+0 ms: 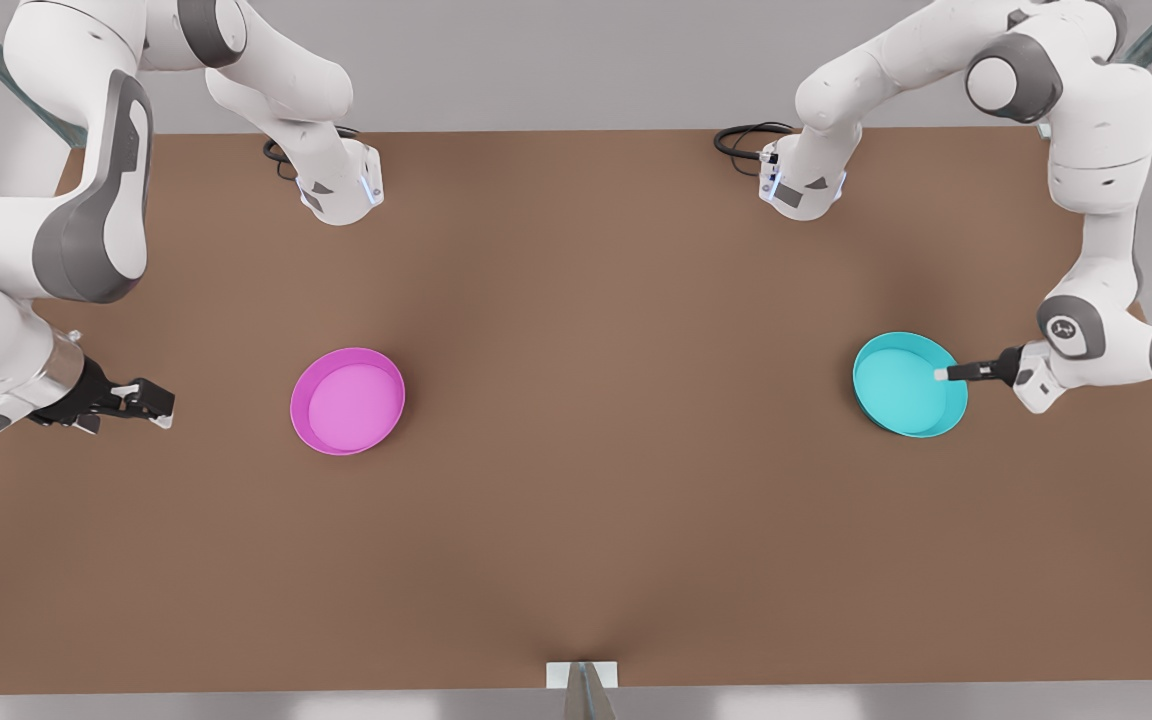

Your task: Flip the blue plate over with the left arm, and stack the pink plate on top of the blue plate with the right arm

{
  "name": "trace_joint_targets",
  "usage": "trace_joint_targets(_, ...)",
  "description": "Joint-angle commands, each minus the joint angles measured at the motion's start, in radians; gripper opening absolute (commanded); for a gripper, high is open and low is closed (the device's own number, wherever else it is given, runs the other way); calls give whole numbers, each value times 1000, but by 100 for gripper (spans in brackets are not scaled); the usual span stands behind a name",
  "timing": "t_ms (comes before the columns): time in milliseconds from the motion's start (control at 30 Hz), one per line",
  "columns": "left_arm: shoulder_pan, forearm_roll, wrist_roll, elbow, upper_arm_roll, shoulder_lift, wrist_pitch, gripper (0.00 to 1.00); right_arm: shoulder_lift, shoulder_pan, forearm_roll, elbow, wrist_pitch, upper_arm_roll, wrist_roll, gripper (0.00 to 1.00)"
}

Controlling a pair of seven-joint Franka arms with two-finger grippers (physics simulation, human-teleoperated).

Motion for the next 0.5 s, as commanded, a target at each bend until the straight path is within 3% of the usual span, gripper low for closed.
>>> trace_joint_targets(0,1,-25,1,0,0,6,0,100,0,0,0,0,0,0,0,100)
trace_joint_targets(67,3,-34,14,0,0,15,14,87,0,-1,0,2,-2,0,0,100)
trace_joint_targets(200,3,-34,53,1,0,31,43,39,0,-1,0,2,0,-1,0,100)
trace_joint_targets(267,5,-33,62,3,0,46,66,23,1,-1,2,2,3,-1,0,100)
trace_joint_targets(467,9,-28,85,6,2,49,85,21,3,-1,2,2,6,0,0,100)
